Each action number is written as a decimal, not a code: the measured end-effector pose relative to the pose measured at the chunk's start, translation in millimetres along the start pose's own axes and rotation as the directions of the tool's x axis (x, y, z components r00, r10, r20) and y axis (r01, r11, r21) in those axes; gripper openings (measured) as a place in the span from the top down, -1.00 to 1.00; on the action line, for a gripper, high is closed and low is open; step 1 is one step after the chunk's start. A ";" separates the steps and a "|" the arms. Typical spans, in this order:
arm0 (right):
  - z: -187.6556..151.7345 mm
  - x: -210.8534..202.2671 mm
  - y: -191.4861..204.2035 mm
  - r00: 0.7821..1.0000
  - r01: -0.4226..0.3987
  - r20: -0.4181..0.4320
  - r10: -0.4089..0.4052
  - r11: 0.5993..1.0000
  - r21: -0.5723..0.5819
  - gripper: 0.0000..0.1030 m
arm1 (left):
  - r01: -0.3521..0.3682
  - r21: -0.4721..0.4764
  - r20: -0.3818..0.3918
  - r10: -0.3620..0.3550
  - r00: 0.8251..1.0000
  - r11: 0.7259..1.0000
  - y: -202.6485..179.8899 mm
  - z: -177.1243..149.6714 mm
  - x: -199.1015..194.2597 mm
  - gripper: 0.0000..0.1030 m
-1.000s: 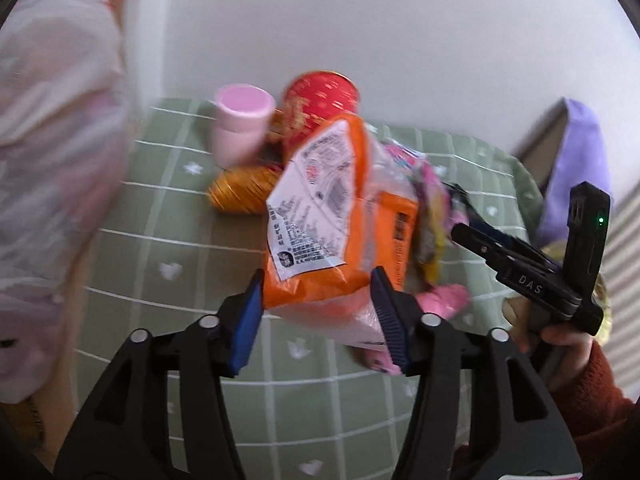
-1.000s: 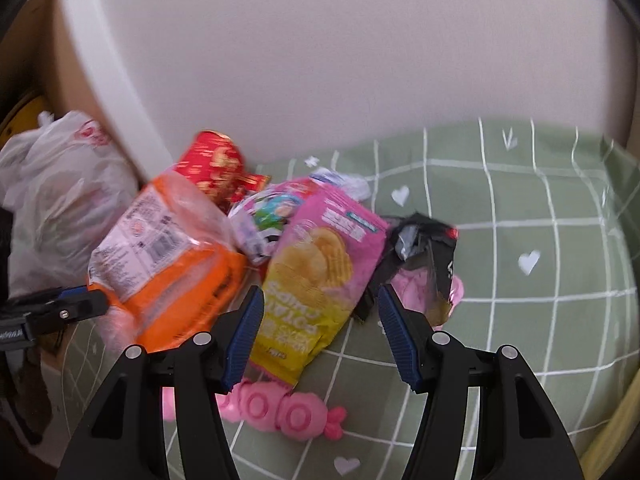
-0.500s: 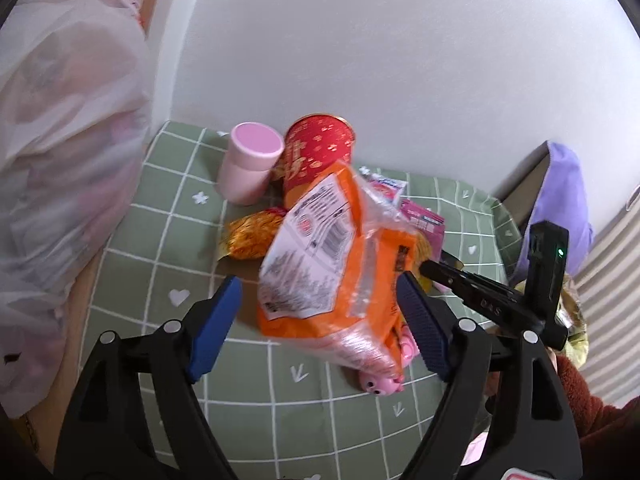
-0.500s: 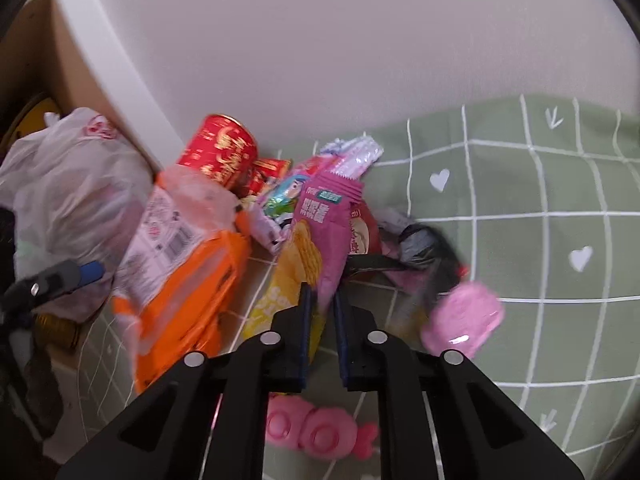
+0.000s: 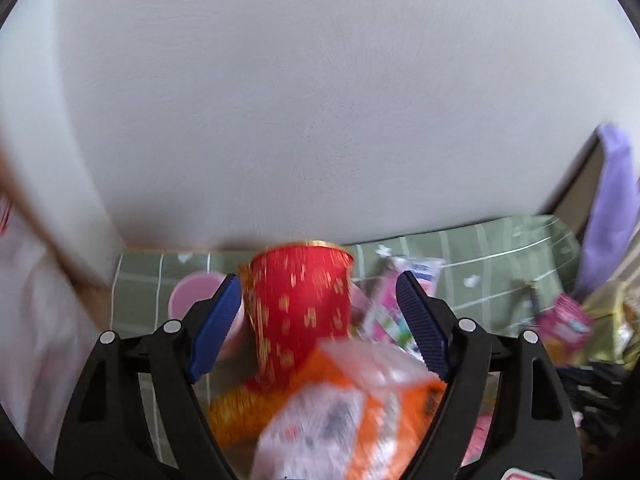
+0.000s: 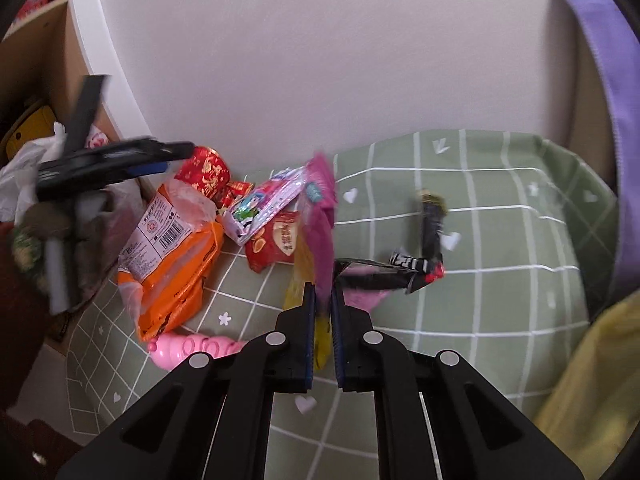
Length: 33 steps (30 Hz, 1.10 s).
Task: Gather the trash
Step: 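Lift the red cup with the left gripper while the right grasps the pink chip bag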
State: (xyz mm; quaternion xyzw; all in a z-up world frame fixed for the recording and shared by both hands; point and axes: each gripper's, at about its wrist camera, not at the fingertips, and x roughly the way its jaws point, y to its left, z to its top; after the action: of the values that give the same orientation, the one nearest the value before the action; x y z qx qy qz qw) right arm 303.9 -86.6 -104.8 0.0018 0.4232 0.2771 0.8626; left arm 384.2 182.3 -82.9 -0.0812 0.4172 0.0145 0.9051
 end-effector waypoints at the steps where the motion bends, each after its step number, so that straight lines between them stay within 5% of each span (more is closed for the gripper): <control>1: -0.2 -7.9 -4.0 1.000 -0.007 0.015 0.007 1.000 0.011 0.82 | -0.010 0.012 -0.017 0.010 1.000 1.000 -2.3 2.3 8.2 -0.46; 5: 2.1 -24.4 -16.9 1.000 -0.001 0.026 0.000 1.000 0.025 0.82 | 0.104 0.005 -0.097 -0.103 0.990 0.995 -20.0 -1.4 22.8 -0.39; 9: -6.0 -21.0 -24.3 0.999 0.020 -0.032 -0.020 1.000 -0.002 0.78 | 0.279 0.079 -0.160 -0.264 0.951 0.957 -58.7 -21.2 12.3 -0.40; 11: -12.2 -15.7 -24.8 0.998 0.012 -0.055 -0.012 1.000 -0.002 0.51 | 0.310 0.146 -0.183 -0.283 0.942 0.939 -73.4 -32.0 5.5 -0.40; 13: -18.9 -16.1 -26.7 0.998 -0.021 -0.051 0.021 1.000 0.008 0.13 | 0.309 0.194 -0.189 -0.274 0.943 0.931 -80.4 -36.3 2.0 -0.40; 16: -23.9 -16.9 -28.9 0.997 -0.055 -0.045 0.057 0.998 0.034 0.13 | 0.283 0.202 -0.185 -0.248 0.951 0.938 -79.4 -30.5 1.3 -0.40; 22: -28.1 -33.6 -26.2 0.998 0.043 -0.040 -0.042 0.999 0.007 0.12 | 0.199 0.079 -0.195 -0.181 0.964 0.977 -66.4 -9.2 24.4 -0.40; 27: -37.1 -38.7 -26.2 0.994 0.086 -0.073 -0.087 0.996 -0.018 0.12 | 0.217 0.090 -0.277 -0.185 0.943 0.972 -72.2 -9.6 47.9 -0.27; 33: -44.5 -34.8 -21.1 0.990 0.115 -0.073 -0.120 0.991 -0.066 0.12 | 0.260 0.101 -0.132 -0.246 0.960 0.960 -71.8 -10.5 -0.8 -0.17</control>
State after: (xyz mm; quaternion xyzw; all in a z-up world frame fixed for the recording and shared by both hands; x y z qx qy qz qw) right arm 264.4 -131.4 -112.9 -0.0605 0.4468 0.2385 0.8601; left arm 382.5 109.8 -79.2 -0.0815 0.4562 -0.1309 0.8764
